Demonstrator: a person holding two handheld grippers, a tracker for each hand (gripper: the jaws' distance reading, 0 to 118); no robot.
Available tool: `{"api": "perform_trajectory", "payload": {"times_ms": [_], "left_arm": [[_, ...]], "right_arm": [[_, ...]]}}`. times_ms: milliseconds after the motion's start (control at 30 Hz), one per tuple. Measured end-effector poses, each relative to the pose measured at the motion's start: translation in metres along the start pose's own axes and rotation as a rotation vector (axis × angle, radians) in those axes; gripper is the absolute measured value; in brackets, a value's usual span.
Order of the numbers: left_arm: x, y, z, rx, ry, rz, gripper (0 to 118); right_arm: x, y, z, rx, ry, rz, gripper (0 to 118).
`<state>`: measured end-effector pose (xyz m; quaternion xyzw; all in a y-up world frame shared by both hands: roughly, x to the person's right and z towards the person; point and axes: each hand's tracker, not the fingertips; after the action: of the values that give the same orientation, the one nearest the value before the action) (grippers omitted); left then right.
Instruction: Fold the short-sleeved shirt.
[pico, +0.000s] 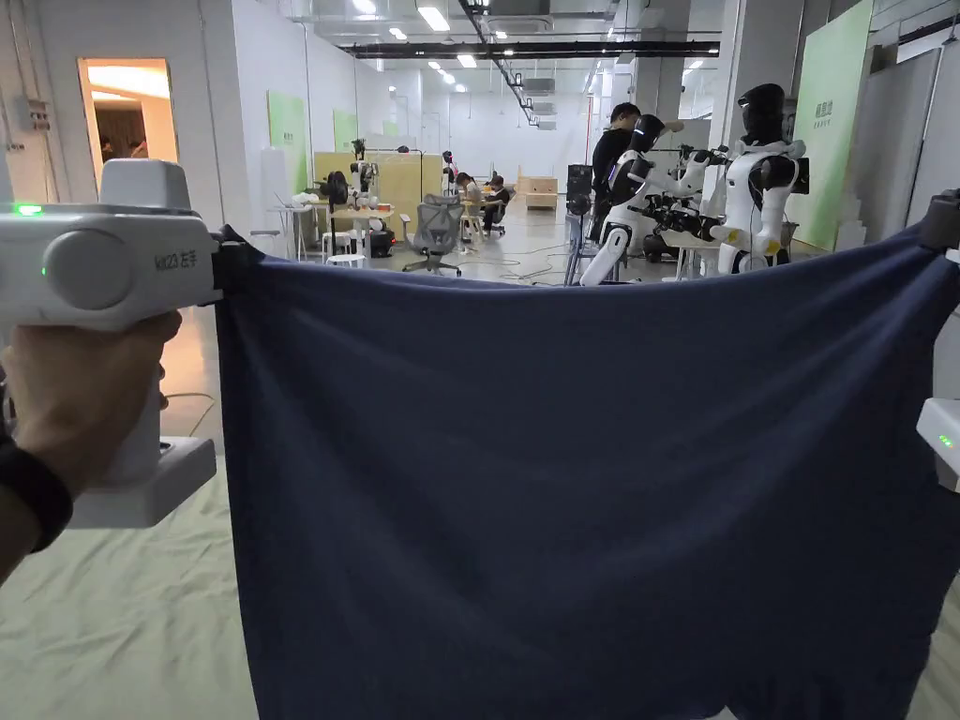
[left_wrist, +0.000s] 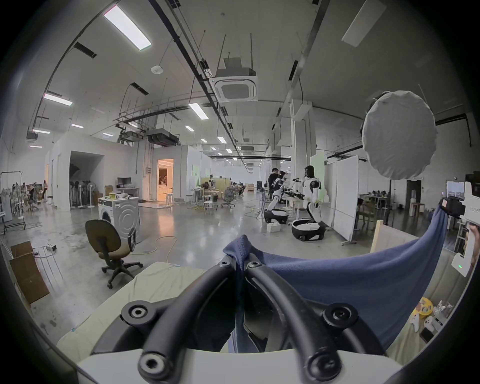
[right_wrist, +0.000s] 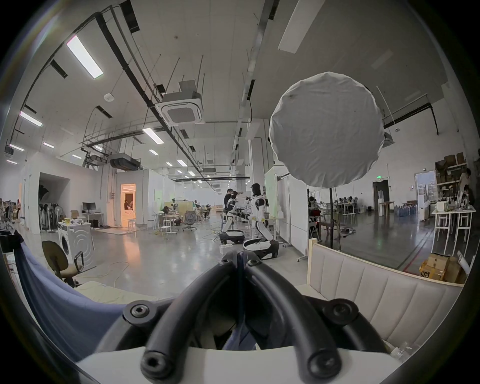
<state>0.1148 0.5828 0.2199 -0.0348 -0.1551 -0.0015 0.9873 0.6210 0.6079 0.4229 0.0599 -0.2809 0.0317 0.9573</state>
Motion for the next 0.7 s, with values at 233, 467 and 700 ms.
{"api": "perform_trajectory", "payload": {"times_ms": [233, 467, 700], "left_arm": [[0.012, -0.018, -0.068, -0.051, 0.040, -0.028, 5], [0.020, -0.024, -0.096, -0.076, 0.054, -0.061, 5], [0.019, -0.072, -0.098, -0.122, 0.012, -0.038, 4]], "right_arm": [[-0.027, -0.024, -0.051, -0.043, -0.042, 0.053, 3], [-0.023, -0.033, -0.073, -0.091, -0.055, 0.103, 3], [-0.028, -0.094, -0.089, -0.195, -0.002, 0.070, 3]]}}
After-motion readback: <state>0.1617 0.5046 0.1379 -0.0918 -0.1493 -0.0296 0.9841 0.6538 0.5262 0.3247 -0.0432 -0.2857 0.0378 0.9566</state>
